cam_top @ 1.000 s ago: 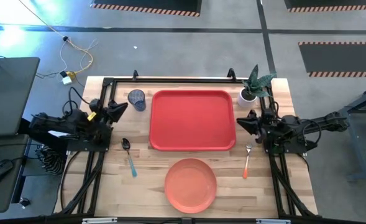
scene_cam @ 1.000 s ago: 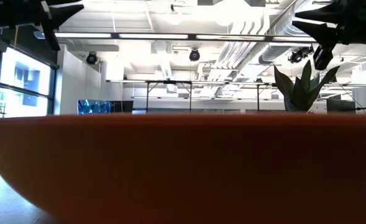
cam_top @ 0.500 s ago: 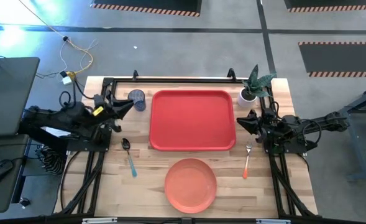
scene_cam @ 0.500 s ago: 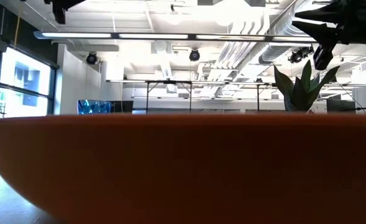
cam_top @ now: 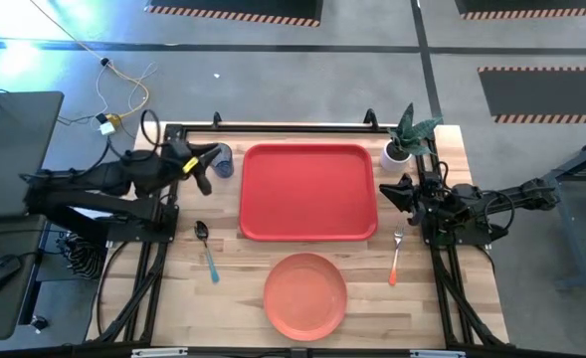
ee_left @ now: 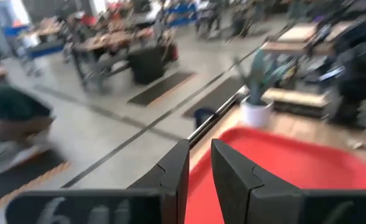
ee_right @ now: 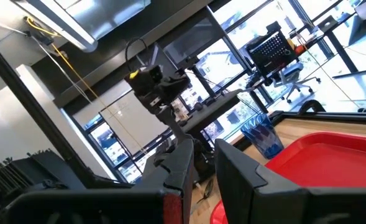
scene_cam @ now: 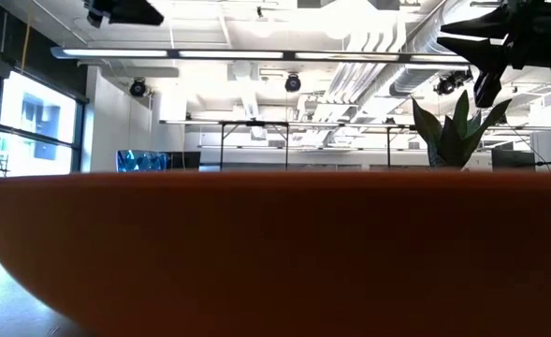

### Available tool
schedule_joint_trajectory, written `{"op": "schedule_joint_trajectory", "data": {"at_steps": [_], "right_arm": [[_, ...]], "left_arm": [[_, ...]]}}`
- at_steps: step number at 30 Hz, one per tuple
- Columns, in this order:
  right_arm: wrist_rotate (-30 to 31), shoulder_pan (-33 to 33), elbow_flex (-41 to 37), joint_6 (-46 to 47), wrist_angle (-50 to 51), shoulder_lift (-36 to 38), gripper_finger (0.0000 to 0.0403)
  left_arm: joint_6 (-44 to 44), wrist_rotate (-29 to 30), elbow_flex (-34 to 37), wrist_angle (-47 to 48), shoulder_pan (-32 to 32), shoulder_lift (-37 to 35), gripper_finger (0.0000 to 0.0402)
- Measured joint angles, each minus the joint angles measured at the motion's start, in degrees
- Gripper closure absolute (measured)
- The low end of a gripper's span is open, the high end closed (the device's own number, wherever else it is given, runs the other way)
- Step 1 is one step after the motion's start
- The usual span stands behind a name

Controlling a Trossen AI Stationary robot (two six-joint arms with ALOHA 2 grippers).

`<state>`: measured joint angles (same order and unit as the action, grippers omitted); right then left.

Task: Pick and place plate/cup/fork/spoon on tray
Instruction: Put the blue cup on the red serving tray

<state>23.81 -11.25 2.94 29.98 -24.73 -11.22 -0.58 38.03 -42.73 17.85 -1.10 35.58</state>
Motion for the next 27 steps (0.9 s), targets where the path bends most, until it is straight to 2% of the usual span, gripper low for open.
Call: {"op": "schedule_joint_trajectory", "data": {"at_steps": [5,12,18,23,27], "right_arm": [[0.0,0.0,0.0,0.0,0.0,0.0,0.0345],[0.1,0.0,0.0,0.0,0.0,0.0,0.0345],[0.1,0.0,0.0,1.1,0.0,0.0,0.0345],[0.1,0.0,0.0,1.1,0.0,0.0,0.0345],[0.1,0.0,0.0,1.1,0.0,0.0,0.0345]], "left_arm": [[2.1,-3.2,-4.6,9.1,-6.3,3.5,0.0344],[7.2,-11.0,-5.7,15.9,-15.6,7.9,0.0344],[9.0,-15.1,-5.7,17.1,-20.1,12.1,0.0344],[11.0,-16.1,-5.7,17.8,-22.5,16.2,0.0343],[12.5,-20.4,-5.7,18.9,-24.8,19.8,0.0343]]}}
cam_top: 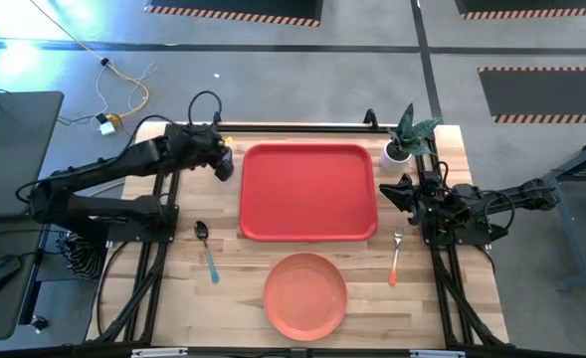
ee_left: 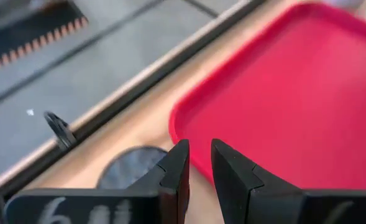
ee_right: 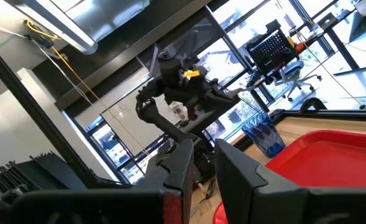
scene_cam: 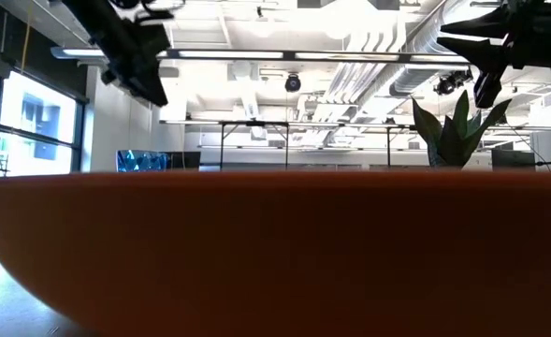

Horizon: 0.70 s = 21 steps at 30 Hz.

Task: Pick and place plate/cup/fork/spoon on tray
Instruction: Put the blue cup on the red serving tray

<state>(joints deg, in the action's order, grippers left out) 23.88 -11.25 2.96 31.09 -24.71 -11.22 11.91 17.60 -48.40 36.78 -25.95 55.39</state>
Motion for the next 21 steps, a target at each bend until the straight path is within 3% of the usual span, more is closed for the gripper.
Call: {"op": "schedule_joint_trajectory", "data": {"at_steps": [9,21], "right_arm": [[0.0,0.0,0.0,0.0,0.0,0.0,0.0345],[0.0,0.0,0.0,0.0,0.0,0.0,0.0345]], "left_arm": [[0.6,-8.0,0.0,1.0,-4.6,7.9,0.0343],[-0.4,-15.7,0.0,1.9,-10.3,11.2,0.0343]]}}
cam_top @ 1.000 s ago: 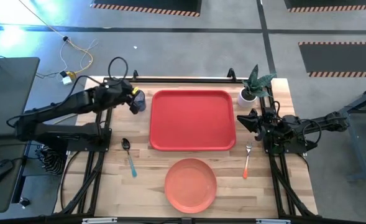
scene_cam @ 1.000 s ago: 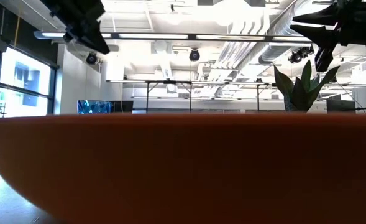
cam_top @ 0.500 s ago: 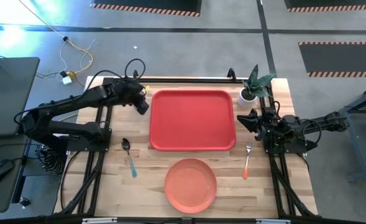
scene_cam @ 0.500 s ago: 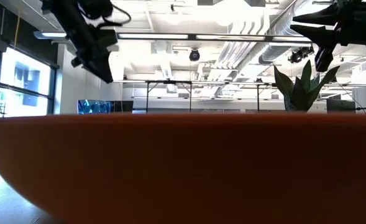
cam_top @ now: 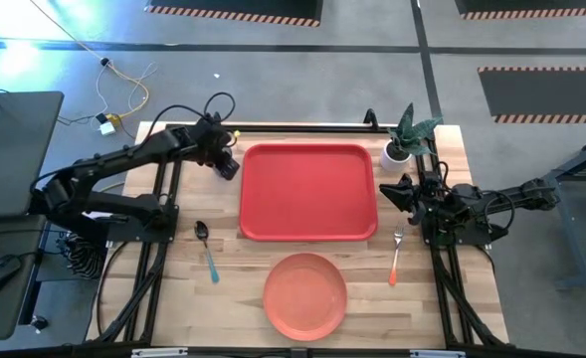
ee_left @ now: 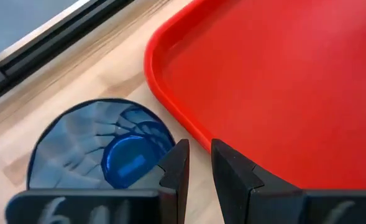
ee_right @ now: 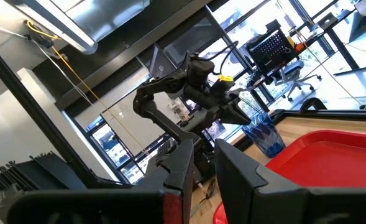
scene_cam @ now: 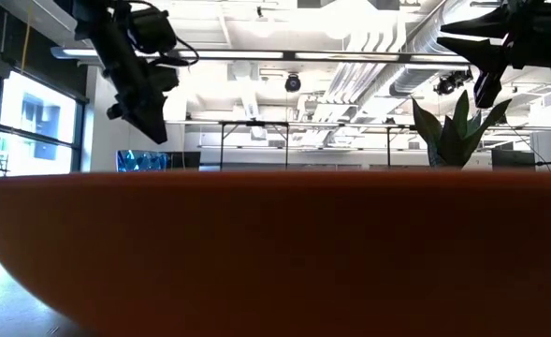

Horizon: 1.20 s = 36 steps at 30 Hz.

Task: Pick and place plate/cup/fork/spoon on tray
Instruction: Put the blue cup on the red serving tray

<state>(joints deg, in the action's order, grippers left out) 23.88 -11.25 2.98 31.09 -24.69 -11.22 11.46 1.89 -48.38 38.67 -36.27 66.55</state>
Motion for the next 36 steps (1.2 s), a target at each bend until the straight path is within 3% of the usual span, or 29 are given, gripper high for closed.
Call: {"op": "schedule_joint_trajectory", "data": {"at_steps": [5,13,36], "right_arm": [[0.0,0.0,0.0,0.0,0.0,0.0,0.0345],[0.0,0.0,0.0,0.0,0.0,0.0,0.0345],[0.0,0.0,0.0,0.0,0.0,0.0,0.0345]], "left_arm": [[1.1,0.1,0.0,0.6,-1.3,0.3,0.0343],[12.0,0.2,0.0,3.1,-2.0,0.3,0.0343],[5.6,-0.7,0.0,3.1,-2.0,0.3,0.0343]]}}
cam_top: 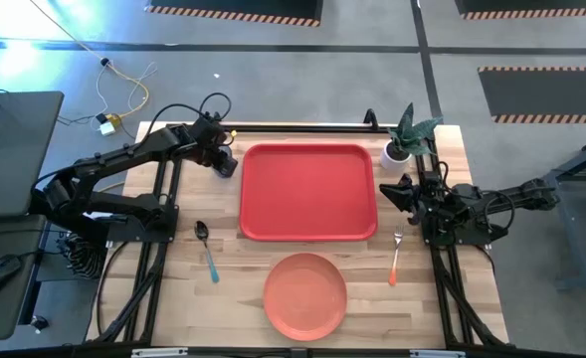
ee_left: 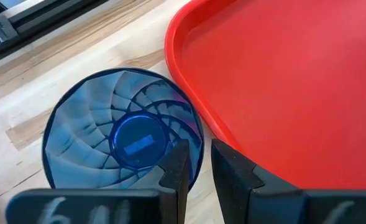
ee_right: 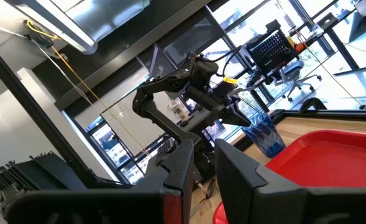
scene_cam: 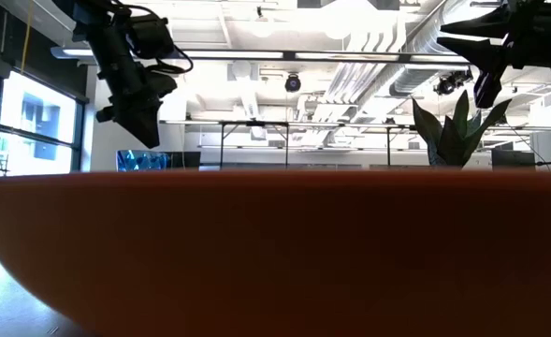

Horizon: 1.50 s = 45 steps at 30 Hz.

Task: Pick and place plate/cup/fork/spoon on tray
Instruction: Put the blue cup on the red serving tray

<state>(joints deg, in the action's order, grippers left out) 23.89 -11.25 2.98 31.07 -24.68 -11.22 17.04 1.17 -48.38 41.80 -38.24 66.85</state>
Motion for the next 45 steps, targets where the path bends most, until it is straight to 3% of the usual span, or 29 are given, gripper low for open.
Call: {"op": "schedule_joint_trajectory", "data": {"at_steps": [5,9,16,30,39,45], "right_arm": [[0.0,0.0,0.0,0.0,0.0,0.0,0.0345],[0.0,0.0,0.0,0.0,0.0,0.0,0.0345],[0.0,0.0,0.0,0.0,0.0,0.0,0.0345],[0.0,0.0,0.0,0.0,0.0,0.0,0.0345],[0.0,0.0,0.0,0.0,0.0,0.0,0.0345],[0.0,0.0,0.0,0.0,0.0,0.0,0.0345]], "left_arm": [[-2.5,-2.0,0.0,0.0,0.0,0.0,0.0343],[-2.3,0.8,0.0,0.3,0.0,0.0,0.0343],[-2.5,0.6,0.0,0.4,0.0,0.2,0.0343],[-3.7,1.7,0.0,0.4,0.8,7.4,0.0344],[-5.1,2.2,0.0,0.3,0.8,7.5,0.0392],[-5.3,2.3,0.0,0.4,0.9,7.2,0.0389]]}}
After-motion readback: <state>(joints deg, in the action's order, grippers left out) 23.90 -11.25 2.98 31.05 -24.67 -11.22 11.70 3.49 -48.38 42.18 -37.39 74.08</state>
